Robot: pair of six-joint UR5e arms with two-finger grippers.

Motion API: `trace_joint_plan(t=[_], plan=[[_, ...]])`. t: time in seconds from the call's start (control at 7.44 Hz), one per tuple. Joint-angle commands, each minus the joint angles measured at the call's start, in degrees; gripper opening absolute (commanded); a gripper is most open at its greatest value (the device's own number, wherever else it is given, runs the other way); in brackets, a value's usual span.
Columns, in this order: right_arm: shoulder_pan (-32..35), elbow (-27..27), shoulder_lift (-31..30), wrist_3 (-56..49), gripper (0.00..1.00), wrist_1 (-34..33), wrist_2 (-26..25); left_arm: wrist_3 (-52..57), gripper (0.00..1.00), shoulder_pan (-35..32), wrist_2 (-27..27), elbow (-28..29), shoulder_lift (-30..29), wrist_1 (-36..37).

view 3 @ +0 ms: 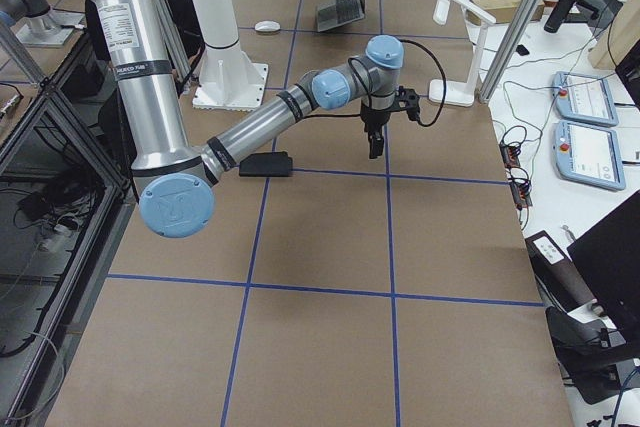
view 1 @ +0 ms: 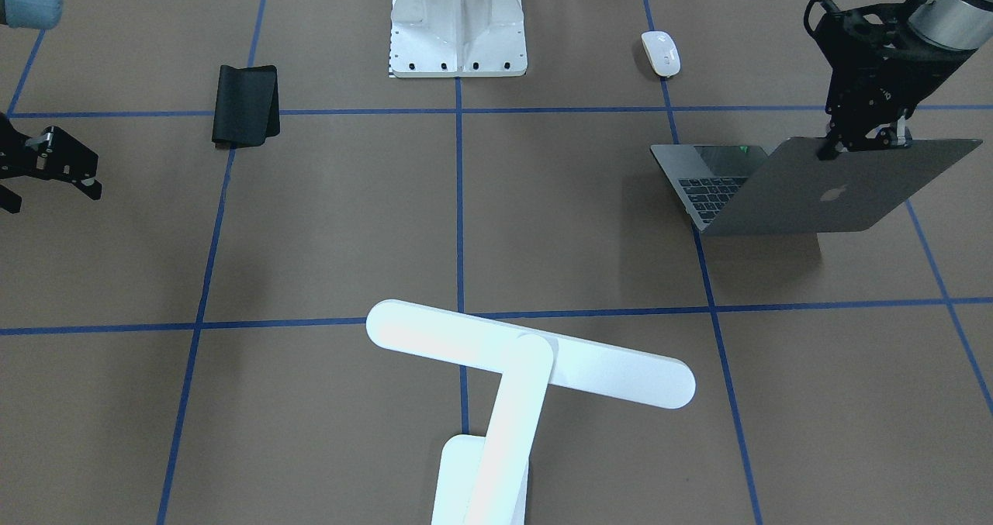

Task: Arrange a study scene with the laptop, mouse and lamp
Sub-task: 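Slide the laptop with the left gripper toward the white lamp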

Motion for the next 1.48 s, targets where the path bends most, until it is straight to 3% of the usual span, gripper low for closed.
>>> trace_joint_plan(t=[0.0,0.27,0.67,1.34], plan=[[0.7,0.4,-0.1,0.1,1.00,0.1,0.2,-2.1,0.14,6.4,5.8,1.5,-6.1,0.0],[0.7,0.0,-0.2,0.5,1.00,0.0,0.0,-10.2,0.14,15.4,13.0,2.8,-13.0,0.0],[0.8,0.1,-1.3,0.6,1.00,0.0,0.3,-11.3,0.13,15.8,13.2,5.4,-18.0,0.3],[0.8,0.1,-2.4,0.2,1.00,0.0,0.5,-11.4,0.13,15.9,16.6,17.4,-29.0,-0.2]])
